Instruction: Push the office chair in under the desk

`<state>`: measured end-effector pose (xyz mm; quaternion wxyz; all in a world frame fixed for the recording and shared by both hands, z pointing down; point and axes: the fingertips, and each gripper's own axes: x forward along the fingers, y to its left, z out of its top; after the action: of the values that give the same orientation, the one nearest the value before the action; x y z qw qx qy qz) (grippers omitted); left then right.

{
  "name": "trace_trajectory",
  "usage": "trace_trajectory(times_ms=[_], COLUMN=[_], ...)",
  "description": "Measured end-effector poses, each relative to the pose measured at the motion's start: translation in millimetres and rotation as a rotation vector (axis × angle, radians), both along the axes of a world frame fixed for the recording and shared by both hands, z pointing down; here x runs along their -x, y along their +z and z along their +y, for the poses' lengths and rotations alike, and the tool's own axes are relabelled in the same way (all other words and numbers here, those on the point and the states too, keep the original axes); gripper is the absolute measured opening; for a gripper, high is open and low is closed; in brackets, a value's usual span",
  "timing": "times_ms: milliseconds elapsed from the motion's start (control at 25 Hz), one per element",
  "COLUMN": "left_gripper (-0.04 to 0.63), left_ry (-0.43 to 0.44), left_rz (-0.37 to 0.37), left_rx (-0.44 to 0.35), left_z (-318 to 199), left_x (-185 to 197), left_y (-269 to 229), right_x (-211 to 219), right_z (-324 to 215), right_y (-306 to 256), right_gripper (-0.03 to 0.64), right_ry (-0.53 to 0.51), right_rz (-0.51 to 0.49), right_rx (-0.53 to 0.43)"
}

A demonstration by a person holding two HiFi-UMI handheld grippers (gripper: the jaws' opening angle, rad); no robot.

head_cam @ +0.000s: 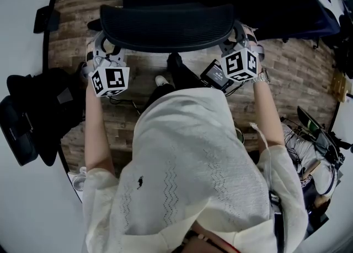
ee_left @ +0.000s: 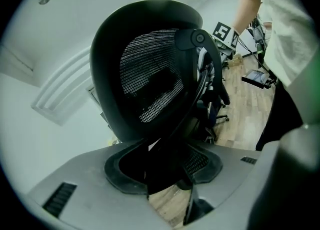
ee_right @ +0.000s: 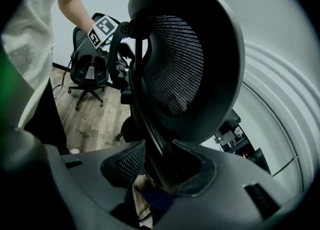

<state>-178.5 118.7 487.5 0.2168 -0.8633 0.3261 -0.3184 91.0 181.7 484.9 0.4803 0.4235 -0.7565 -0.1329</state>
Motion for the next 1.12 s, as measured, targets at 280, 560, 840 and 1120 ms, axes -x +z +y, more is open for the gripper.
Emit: trace_trajectory(times_ms=[280, 560, 840, 1120], left_gripper=[0.187, 0.187, 0.186, 0.187], left_ry=[0.012, 0.016, 0.045, 0.064], left_rz=[0.008, 0.009, -0.002, 0.005], left_rx=[0.01, 0.02, 0.048, 0.036], left_z=[-6.9, -20.7, -39.0, -57.7], left_x=[-6.7, -3.5, -8.7, -10.0], left_y=[-1.7, 0.0, 1.4, 2.0], right_x=[-6.5, -2.1, -7.2, -7.4], right_z=[-8.8, -19.1, -39.0, -58.4], right_y=[-1.4, -0.8, 0.1, 0.4], right_gripper=[0.17, 0.169, 0.169, 0.169], right_ry=[0.008, 0.011, 0.037, 0.044], right_rz=[-0.018, -0.034, -0.05, -0.078], right_rx=[0.003, 0.005, 0.014, 0.025])
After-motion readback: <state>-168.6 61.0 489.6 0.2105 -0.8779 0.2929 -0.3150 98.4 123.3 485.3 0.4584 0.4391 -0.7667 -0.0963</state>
